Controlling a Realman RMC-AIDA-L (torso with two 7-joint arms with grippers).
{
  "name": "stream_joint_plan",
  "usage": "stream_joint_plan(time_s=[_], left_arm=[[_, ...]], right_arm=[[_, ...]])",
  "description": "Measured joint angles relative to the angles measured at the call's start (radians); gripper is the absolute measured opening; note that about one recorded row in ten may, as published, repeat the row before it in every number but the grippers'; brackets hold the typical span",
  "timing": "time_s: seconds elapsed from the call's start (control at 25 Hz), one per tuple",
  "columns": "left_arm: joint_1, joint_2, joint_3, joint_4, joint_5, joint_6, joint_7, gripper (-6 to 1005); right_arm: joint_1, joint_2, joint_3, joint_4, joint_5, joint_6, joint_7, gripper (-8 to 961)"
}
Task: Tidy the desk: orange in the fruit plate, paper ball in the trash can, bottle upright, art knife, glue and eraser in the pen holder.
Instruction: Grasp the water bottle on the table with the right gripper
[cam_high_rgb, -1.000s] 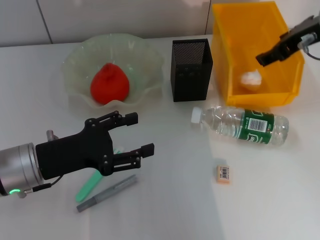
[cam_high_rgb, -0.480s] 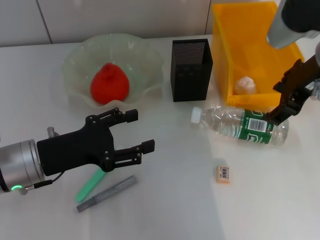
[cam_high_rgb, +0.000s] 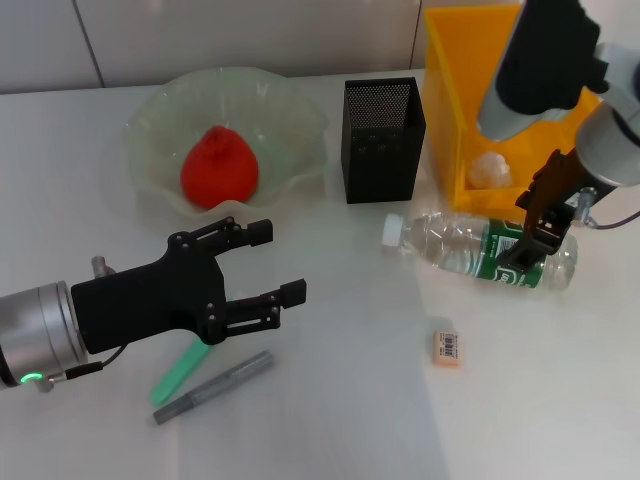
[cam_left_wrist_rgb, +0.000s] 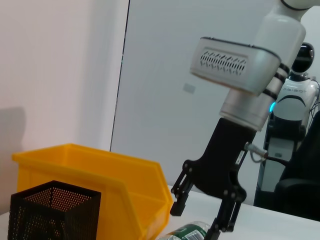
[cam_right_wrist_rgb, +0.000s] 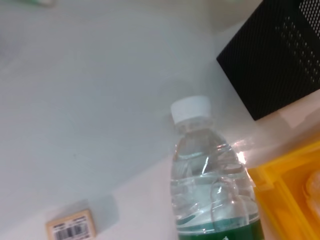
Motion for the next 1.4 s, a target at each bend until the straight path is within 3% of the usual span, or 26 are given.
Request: stream_joint_plan(time_s=[0.2, 1.4], left_arm=[[-0.002, 0.0, 0.0, 0.0, 0.0, 0.0, -0.001, 814], [-0.003, 0.0, 0.005, 0.0, 0.003, -0.004, -0.001, 812]], right_arm=[[0.008, 0.001, -0.064, 0.061, -0.031, 0.069, 0.038, 767], [0.022, 0.006, -0.1, 0.264, 0.004, 0.201, 0.078, 769]])
